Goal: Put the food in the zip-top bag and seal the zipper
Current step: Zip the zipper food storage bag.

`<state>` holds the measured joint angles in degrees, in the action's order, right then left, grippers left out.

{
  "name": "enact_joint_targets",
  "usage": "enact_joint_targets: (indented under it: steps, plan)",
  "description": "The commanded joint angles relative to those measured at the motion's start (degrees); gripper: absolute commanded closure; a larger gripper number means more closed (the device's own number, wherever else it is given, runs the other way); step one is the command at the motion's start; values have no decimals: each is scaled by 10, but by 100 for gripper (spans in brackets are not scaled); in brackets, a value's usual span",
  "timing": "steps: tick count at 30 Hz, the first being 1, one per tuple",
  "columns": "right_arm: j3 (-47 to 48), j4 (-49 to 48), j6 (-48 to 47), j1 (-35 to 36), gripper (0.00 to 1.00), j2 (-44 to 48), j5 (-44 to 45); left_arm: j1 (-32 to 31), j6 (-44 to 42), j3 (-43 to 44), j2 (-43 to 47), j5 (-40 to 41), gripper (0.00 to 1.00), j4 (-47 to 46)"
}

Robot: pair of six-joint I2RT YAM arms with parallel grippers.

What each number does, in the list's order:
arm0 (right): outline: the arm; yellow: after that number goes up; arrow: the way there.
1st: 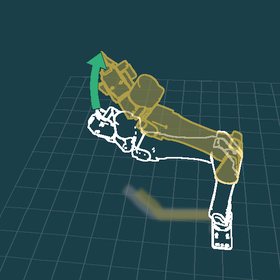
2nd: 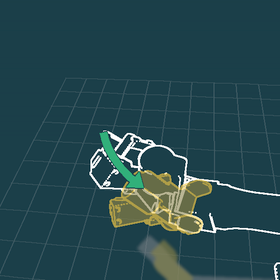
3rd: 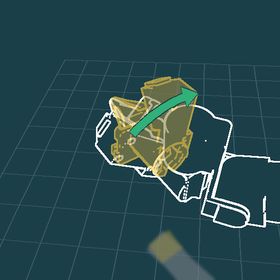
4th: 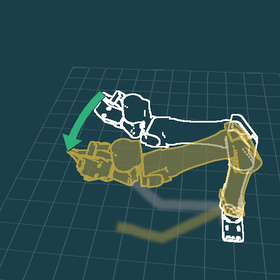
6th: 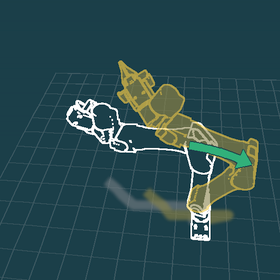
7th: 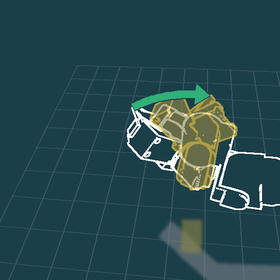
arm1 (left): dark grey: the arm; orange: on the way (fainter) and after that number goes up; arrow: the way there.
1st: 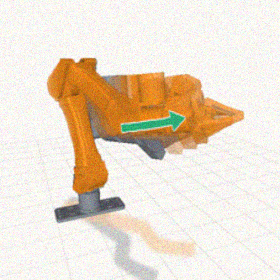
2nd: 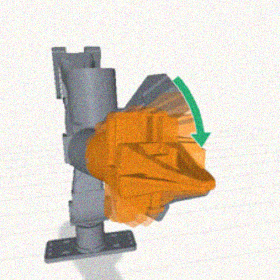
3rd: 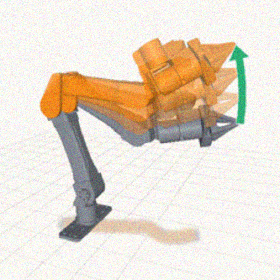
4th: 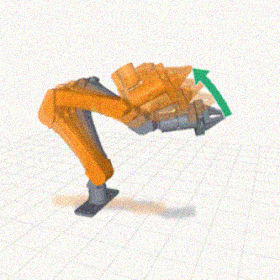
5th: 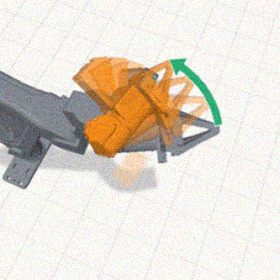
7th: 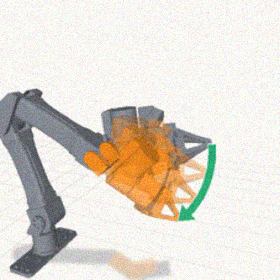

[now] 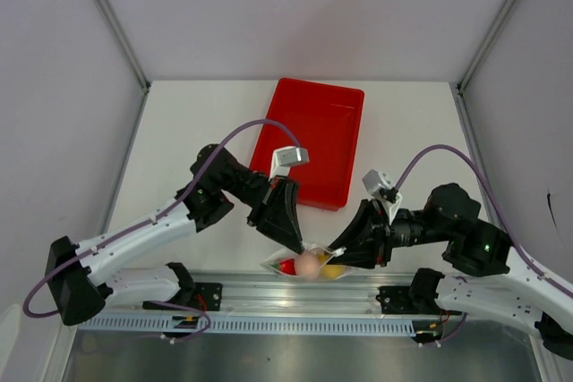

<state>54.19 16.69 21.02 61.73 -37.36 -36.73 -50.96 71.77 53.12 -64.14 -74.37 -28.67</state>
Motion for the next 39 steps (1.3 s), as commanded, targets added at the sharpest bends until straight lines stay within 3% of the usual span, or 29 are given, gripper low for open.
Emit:
enact_joint_targets:
  steps: [1,4,8,11,14,17,19,22,29,34,39]
  plan:
    - [0,-61,8,4,76,-8,-10,2,18,-7,-1,-6,100,-45]
    - [0,-73,12,8,80,-16,-15,3,16,-9,-1,-4,99,-44]
    - [-1,-88,17,15,100,-21,-14,5,5,-13,1,0,99,-26]
    - [-3,-85,21,18,100,-18,-7,13,-32,-9,5,11,98,30]
    - [-6,-76,32,18,100,-7,12,25,-99,-7,21,25,81,119]
    - [-8,-59,51,19,100,6,41,30,-245,24,49,64,61,260]
    - [-10,-49,61,19,100,11,55,30,-314,54,69,132,54,396]
    - [-21,-46,82,19,100,18,70,31,-379,79,96,226,41,465]
    - [-35,-33,103,19,100,4,84,30,-426,72,180,384,35,451]
    - [-36,-48,113,19,100,-20,66,18,-449,75,185,314,28,412]
    - [-36,-63,119,20,100,-46,55,-19,-483,84,169,331,23,429]
